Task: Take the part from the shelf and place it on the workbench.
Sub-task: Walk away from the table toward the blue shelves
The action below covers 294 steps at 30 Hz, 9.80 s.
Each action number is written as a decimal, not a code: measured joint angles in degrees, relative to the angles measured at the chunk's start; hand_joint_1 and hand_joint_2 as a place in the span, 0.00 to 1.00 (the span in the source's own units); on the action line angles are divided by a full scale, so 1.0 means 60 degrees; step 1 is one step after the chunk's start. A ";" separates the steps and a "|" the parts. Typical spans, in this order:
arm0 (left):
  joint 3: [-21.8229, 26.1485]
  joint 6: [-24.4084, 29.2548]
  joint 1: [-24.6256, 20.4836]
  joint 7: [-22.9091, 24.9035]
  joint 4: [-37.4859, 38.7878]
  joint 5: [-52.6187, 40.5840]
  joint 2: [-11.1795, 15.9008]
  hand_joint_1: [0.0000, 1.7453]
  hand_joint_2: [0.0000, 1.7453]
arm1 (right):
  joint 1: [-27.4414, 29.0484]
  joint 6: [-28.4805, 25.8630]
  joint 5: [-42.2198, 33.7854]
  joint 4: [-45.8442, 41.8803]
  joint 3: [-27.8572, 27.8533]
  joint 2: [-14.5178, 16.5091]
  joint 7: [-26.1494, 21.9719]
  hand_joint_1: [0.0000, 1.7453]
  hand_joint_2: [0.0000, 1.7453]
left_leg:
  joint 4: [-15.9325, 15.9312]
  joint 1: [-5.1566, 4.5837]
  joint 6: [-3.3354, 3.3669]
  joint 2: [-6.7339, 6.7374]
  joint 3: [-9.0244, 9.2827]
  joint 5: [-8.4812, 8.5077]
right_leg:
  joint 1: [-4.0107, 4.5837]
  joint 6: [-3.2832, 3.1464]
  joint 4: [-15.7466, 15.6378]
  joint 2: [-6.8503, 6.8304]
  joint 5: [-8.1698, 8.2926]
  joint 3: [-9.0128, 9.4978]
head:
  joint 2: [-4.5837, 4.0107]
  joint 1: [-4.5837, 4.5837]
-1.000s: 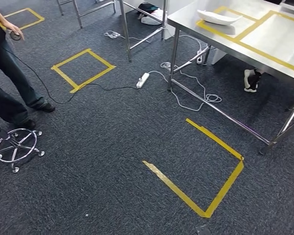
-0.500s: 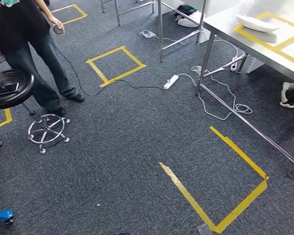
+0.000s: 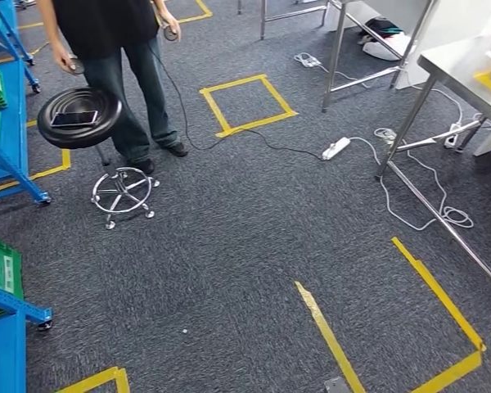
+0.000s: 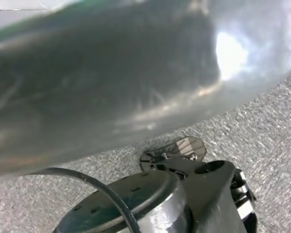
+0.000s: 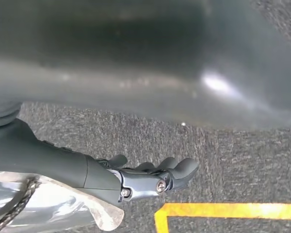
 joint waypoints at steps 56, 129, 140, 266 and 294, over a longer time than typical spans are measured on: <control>0.0071 -0.0009 0.0054 0.0146 0.0011 -0.0019 -0.0029 0.00 0.00 | 0.0027 -0.0044 -0.0106 0.0007 0.0014 0.0035 -0.0120 0.00 0.00 | 0.0075 -0.0047 -0.0341 0.0418 0.0018 -0.0091 | 0.0058 -0.0284 -0.2653 -0.0175 0.1204 0.1198 | 0.0000 -0.0073; 0.0219 -0.0067 0.0054 0.0314 0.0013 -0.0117 -0.0055 0.00 0.00 | 0.0082 -0.0019 -0.0242 0.0066 -0.0055 0.0117 -0.0053 0.00 0.00 | 0.0086 -0.0097 -0.0017 0.0351 0.0693 -0.0722 | -0.0026 -0.0029 -0.2073 -0.0014 0.1416 0.0283 | 0.0001 -0.0028; 0.0228 -0.0065 0.0047 0.0317 0.0015 -0.0128 -0.0066 0.00 0.00 | 0.0100 -0.0014 -0.0266 0.0080 -0.0123 0.0118 -0.0062 0.00 0.00 | 0.2726 0.0026 -0.0486 0.0386 -0.0748 -0.1783 | -0.0043 -0.0416 -0.2363 -0.0024 0.1369 0.0691 | 0.0000 -0.0050; 0.0056 -0.0298 -0.0208 0.0617 0.0011 -0.0912 -0.0106 0.00 0.00 | 0.0769 -0.0761 -0.1896 0.0023 -0.2489 0.0186 -0.0739 0.00 0.00 | 0.0386 -0.0128 -0.0280 0.1118 -0.0119 -0.0130 | -0.0035 -0.0262 -0.2417 -0.0966 0.0893 0.1221 | 0.0000 -0.0171; 0.0303 -0.0263 -0.0116 0.0641 0.0011 -0.0819 -0.0154 0.00 0.00 | 0.0742 -0.0620 -0.1389 -0.0095 -0.2839 0.0301 -0.0653 0.00 0.00 | 0.1560 -0.0003 -0.0398 0.0676 -0.0718 -0.0422 | -0.0050 -0.0435 -0.2404 -0.0696 0.0998 0.1165 | 0.0000 -0.0160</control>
